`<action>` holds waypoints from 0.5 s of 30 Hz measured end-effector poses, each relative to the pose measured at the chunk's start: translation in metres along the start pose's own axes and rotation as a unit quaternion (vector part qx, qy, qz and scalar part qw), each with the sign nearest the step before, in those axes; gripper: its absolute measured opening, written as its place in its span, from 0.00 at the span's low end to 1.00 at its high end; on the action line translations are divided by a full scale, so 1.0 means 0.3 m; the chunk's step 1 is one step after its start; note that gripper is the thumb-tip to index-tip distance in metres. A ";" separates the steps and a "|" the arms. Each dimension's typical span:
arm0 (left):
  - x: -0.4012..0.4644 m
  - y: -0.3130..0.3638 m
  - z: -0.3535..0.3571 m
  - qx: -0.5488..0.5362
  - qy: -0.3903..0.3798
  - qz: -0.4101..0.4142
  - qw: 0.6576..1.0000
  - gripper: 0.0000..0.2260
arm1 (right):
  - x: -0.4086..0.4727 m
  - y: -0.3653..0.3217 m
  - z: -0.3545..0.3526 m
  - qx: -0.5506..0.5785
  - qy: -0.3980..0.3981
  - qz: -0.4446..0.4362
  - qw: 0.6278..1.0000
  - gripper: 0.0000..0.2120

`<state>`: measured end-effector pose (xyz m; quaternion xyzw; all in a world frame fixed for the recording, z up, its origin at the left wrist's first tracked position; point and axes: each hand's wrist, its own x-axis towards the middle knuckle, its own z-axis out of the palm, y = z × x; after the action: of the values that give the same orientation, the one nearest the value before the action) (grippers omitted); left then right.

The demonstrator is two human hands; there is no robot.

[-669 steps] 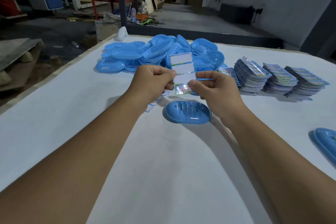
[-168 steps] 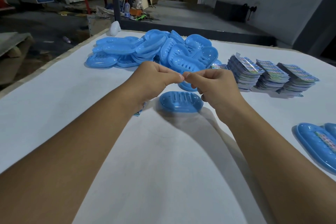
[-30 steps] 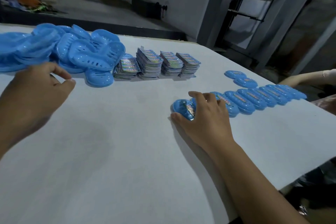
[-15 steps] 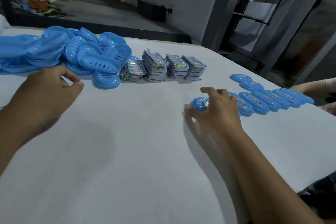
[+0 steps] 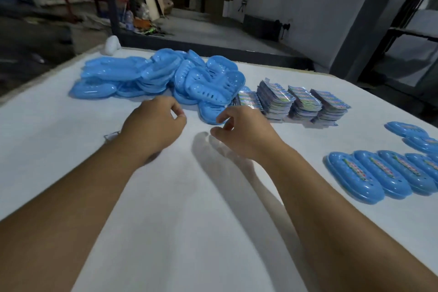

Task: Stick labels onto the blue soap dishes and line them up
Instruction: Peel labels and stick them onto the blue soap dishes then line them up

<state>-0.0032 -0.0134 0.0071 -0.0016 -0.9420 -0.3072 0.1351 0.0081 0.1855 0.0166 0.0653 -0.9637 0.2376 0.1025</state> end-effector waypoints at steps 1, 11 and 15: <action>0.003 -0.003 -0.005 0.005 0.002 -0.002 1.000 0.04 | 0.020 -0.018 0.023 0.004 -0.003 -0.008 1.000 0.13; 0.041 -0.068 -0.031 0.078 0.039 -0.030 0.996 0.04 | 0.045 0.015 0.130 0.045 0.019 -0.046 0.998 0.07; 0.052 -0.083 -0.038 0.102 0.059 -0.036 0.992 0.04 | 0.051 0.022 0.135 0.049 0.020 -0.054 0.997 0.06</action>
<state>-0.0174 -0.0415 0.0055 0.0644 -0.9582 -0.2141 0.1788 -0.0148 0.1712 -0.0179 0.1171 -0.9437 0.2802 0.1311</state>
